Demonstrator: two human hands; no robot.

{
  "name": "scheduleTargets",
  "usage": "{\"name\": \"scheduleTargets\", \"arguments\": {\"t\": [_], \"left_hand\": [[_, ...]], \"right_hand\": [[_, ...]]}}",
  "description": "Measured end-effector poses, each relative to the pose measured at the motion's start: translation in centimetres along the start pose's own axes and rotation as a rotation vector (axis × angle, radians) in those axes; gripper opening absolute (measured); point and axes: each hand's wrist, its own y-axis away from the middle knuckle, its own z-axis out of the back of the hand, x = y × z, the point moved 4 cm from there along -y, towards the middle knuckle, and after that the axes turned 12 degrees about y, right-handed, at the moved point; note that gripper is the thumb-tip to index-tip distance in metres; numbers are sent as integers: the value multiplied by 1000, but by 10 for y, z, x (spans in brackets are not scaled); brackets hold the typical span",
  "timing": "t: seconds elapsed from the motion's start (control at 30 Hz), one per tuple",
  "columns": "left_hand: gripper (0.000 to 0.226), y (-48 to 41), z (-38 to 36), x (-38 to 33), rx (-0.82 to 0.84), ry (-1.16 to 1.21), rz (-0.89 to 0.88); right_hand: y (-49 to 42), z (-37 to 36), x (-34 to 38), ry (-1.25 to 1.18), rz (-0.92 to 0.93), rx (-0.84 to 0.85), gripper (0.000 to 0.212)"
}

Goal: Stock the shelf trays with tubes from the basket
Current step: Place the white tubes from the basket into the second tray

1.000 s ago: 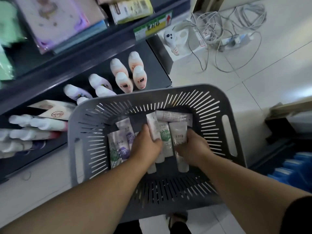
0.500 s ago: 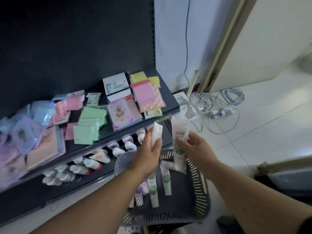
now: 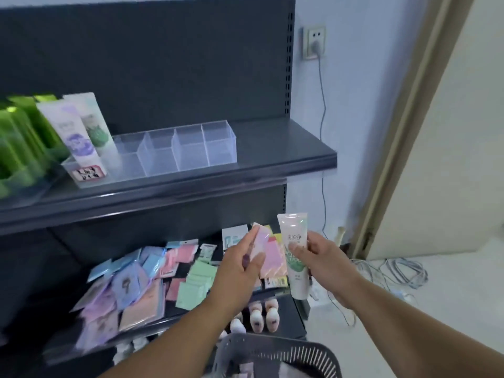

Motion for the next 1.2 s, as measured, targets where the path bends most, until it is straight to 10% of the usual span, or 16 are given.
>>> {"name": "scheduleTargets", "arguments": {"t": [1.2], "left_hand": [[27, -78, 326, -195, -383, 248, -291]], "right_hand": [[-96, -91, 356, -49, 474, -70, 21]]}}
